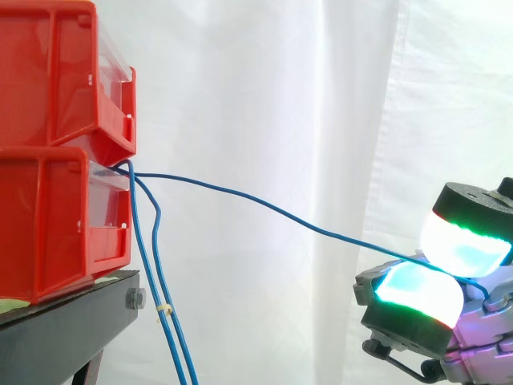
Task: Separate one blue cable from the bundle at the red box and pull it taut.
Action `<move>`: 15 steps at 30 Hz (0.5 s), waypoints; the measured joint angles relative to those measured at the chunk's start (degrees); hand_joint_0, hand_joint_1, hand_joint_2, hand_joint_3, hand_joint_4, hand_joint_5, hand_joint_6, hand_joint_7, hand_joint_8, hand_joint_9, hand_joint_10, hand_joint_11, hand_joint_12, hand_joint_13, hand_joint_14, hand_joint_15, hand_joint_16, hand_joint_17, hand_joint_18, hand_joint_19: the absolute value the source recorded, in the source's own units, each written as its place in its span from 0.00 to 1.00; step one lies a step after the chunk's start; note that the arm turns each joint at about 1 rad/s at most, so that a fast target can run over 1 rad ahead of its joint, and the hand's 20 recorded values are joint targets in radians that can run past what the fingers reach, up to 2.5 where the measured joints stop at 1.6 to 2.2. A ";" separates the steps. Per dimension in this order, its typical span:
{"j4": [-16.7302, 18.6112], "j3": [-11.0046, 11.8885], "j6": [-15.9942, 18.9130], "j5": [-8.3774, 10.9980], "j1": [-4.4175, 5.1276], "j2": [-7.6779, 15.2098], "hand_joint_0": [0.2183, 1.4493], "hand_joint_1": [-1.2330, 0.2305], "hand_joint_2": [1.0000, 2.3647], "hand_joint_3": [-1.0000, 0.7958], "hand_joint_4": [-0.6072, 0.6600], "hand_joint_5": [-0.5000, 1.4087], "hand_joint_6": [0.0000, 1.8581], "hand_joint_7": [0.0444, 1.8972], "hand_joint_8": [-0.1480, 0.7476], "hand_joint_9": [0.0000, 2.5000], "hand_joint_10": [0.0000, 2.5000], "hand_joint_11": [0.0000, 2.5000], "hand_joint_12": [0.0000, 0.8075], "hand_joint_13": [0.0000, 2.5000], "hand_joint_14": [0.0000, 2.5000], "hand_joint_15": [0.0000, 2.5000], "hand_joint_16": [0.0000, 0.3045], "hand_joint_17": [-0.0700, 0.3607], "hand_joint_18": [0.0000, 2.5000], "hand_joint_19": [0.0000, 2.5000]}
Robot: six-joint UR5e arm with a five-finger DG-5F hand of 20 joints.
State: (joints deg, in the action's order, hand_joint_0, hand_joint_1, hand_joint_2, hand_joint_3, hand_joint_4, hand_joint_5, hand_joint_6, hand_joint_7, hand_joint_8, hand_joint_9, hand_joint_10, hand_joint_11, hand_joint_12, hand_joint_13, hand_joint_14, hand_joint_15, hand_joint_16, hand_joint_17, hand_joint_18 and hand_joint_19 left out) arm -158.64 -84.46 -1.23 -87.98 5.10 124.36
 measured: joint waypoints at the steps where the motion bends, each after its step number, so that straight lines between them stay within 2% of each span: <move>1: 0.00 0.00 0.00 0.00 0.00 0.00 0.35 0.32 0.02 0.54 0.42 0.18 0.49 0.61 0.46 0.37 0.64 0.55 0.40 0.37 0.58 0.62 0.09 0.31 0.48 0.66; 15: 0.00 0.01 0.00 0.00 0.00 0.00 0.35 0.32 0.02 0.54 0.42 0.18 0.49 0.61 0.46 0.37 0.64 0.54 0.39 0.37 0.57 0.62 0.09 0.30 0.48 0.66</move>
State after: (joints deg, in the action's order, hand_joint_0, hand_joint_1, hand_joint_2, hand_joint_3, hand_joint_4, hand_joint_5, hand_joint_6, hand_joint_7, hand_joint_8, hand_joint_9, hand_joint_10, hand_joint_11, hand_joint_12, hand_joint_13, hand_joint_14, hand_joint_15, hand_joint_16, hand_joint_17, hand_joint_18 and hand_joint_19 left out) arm -158.64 -84.45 -1.23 -87.98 5.10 124.36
